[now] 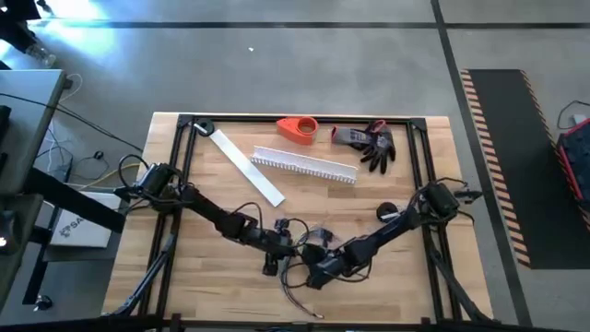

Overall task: Ziptie cables
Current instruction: Wrap the cable wires with the black zip tie, then put the ziptied cable wires into the white cable duct

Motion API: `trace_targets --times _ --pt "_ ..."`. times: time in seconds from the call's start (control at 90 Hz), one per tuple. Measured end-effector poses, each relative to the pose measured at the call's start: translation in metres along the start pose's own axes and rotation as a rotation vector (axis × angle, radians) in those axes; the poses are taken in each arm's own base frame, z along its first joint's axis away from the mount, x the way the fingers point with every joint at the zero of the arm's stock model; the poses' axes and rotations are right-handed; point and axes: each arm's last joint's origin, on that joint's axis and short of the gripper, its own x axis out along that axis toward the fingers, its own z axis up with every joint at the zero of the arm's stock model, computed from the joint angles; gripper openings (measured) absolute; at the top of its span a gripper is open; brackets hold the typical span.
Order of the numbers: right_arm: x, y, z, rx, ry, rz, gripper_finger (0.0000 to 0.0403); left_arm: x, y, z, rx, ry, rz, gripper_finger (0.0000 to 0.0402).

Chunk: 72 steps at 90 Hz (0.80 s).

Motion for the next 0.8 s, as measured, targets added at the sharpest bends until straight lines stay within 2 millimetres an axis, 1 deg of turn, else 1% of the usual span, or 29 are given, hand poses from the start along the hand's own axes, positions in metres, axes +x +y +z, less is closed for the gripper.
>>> trace_targets --times 0.178,0.278,0.367,0.444,0.522,0.656,0.744,0.8 --pt "0.0 0.0 0.0 0.022 0.005 -0.001 0.0 0.0 0.0 0.0 0.006 -0.002 0.002 0.0014" --pt "-0.002 -0.002 0.001 0.059 0.01 0.006 0.0 0.0 -0.001 0.003 0.01 -0.02 0.0 0.0017" --pt "-0.007 -0.004 0.004 0.093 0.02 0.016 0.0003 0.0 -0.001 0.01 0.01 -0.033 -0.015 0.003" --pt "-0.013 -0.005 0.006 0.097 0.032 0.022 0.0018 -0.003 -0.002 0.017 0.01 -0.032 -0.028 0.0051" --pt "-0.019 -0.006 0.009 0.1 0.035 0.032 0.0046 -0.013 -0.002 0.027 -0.009 -0.03 -0.007 0.0074" --pt "-0.037 -0.009 0.017 0.097 0.02 0.027 0.0106 -0.041 0.001 0.048 -0.089 -0.023 0.069 0.0102" --pt "-0.053 -0.01 0.021 0.048 0.01 0.034 0.0141 -0.062 0.003 0.052 -0.151 -0.002 0.151 0.0108" --pt "-0.063 -0.011 0.025 0.001 -0.005 0.042 0.0159 -0.076 0.005 0.052 -0.178 0.005 0.244 0.0107"
